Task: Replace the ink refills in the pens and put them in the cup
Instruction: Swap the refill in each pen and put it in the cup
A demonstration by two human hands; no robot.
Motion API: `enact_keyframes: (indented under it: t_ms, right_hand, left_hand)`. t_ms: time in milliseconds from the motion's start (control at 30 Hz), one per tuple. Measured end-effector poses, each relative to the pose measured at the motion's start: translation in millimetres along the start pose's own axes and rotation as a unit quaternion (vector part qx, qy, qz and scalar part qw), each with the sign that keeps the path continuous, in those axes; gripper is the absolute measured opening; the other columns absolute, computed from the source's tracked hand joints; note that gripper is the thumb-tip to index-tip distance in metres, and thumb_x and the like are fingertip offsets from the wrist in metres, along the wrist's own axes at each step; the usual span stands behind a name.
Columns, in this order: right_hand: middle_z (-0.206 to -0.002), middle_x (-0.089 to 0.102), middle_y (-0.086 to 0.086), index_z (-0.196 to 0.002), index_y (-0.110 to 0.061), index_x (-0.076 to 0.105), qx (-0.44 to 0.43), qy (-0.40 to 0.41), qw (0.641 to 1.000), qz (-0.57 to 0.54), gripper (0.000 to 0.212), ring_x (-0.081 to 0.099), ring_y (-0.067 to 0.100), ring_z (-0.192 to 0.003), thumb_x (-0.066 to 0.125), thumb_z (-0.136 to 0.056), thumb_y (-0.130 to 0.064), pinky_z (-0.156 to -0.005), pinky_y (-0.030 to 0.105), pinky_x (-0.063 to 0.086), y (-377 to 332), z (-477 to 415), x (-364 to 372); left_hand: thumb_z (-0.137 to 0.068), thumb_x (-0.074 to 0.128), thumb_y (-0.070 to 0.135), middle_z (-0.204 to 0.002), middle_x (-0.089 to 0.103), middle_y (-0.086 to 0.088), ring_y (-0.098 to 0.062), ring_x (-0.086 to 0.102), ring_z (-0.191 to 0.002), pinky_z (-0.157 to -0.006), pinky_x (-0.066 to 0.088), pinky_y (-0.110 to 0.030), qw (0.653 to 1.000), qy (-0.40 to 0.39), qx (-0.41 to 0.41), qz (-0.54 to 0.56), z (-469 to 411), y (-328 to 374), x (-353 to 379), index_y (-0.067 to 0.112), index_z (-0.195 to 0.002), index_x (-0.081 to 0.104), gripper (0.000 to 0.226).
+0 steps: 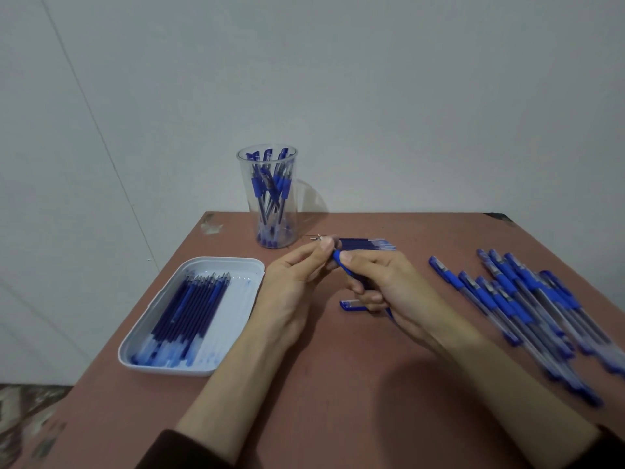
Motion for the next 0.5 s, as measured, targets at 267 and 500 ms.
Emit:
enact_keyframes:
  t_ms: [267,500]
  right_hand:
    - [-0.058,0.057,-0.014,-0.101,-0.026,0.073,-0.117,0.112,0.972,0.168,0.016,0.050,0.001,-0.055,0.060,-0.092,-0.028,-0.058,0.022,0.043,-6.5,-4.0,-12.4]
    - [-0.055,0.056,-0.012,-0.095,-0.029,0.072,-0.127,0.146,0.966,0.169,0.013,0.050,0.003,-0.054,0.061,-0.092,-0.025,-0.059,0.022,0.040,-12.2,-3.4,-27.2]
  left_hand:
    - [-0.075,0.063,0.021,-0.111,0.070,-0.007,-0.016,0.069,-0.094,-0.079,0.057,-0.025,0.995,-0.015,-0.033,0.089,0.8,-0.7,5.2,0.011,-0.113,0.055,0.040]
    - [-0.086,0.059,0.000,-0.093,0.073,-0.001,-0.009,0.069,-0.084,-0.074,0.053,-0.021,0.999,0.034,-0.022,0.015,-1.2,-0.5,-7.6,0.011,-0.113,0.060,0.030]
Point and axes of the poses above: each hand's wrist, its own z-axis away from the middle knuckle, its own x-axis out of the palm, y = z × x, the point moved 8 cm from there along -z, towards the middle knuckle
